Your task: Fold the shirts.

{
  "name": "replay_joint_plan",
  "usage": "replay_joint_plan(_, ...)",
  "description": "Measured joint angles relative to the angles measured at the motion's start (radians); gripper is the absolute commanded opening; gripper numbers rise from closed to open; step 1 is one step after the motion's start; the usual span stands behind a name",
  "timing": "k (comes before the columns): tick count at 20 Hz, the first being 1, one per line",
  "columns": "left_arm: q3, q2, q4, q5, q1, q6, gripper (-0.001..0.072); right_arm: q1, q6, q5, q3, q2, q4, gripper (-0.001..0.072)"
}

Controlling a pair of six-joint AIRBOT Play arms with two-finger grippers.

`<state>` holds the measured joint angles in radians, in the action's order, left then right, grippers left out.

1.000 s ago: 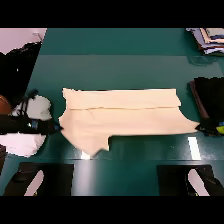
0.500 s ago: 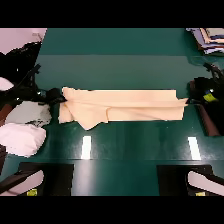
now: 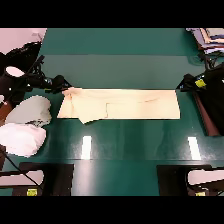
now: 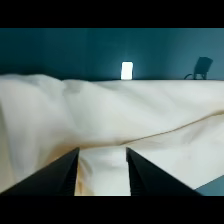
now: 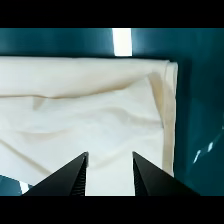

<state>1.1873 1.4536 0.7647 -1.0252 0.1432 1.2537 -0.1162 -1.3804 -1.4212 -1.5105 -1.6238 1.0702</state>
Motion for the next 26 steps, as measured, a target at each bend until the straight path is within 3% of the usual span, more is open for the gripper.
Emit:
replay_joint_plan(1, 0.025, 0.004, -0.001, -0.013, 0.0, -0.002, 0.0243, -0.018, 0.017, -0.012, 0.0, -0.008, -0.023, 0.0477)
replay_joint_plan(2, 0.05, 0.006, -0.001, -0.028, 0.0, -0.002, 0.0034, -0.037, 0.034, -0.023, 0.006, -0.014, -0.044, 0.0558)
replay_joint_plan(4, 0.09, 0.01, -0.006, -0.071, 0.0, -0.007, 0.0029, -0.087, 0.062, -0.048, 0.045, -0.02, -0.066, 0.0593)
replay_joint_plan(9, 0.128, 0.013, -0.021, -0.127, -0.052, -0.009, 0.0028, -0.18, 0.127, -0.063, 0.199, -0.052, -0.12, 0.0561)
replay_joint_plan(13, 0.134, 0.025, 0.006, -0.084, -0.182, 0.025, 0.0027, -0.176, 0.18, -0.047, 0.278, -0.099, -0.218, 0.0546)
replay_joint_plan(14, 0.137, 0.033, 0.011, -0.066, -0.219, 0.033, 0.0028, -0.166, 0.188, -0.041, 0.288, -0.109, -0.238, 0.046)
replay_joint_plan(15, 0.142, 0.045, 0.013, -0.051, -0.253, 0.04, 0.0028, -0.155, 0.199, -0.027, 0.294, -0.115, -0.24, 0.0283)
replay_joint_plan(17, 0.163, 0.082, 0.019, -0.029, -0.321, 0.058, 0.0028, -0.131, 0.226, -0.002, 0.305, -0.127, -0.243, 0.0017)
replay_joint_plan(22, 0.256, 0.218, 0.022, 0.0, -0.483, 0.093, 0.0028, -0.094, 0.273, -0.015, 0.312, -0.079, -0.251, 0.0013)
replay_joint_plan(26, 0.323, 0.327, 0.037, 0.009, -0.57, 0.134, 0.0028, -0.069, 0.211, -0.048, 0.255, 0.045, -0.309, 0.0013)
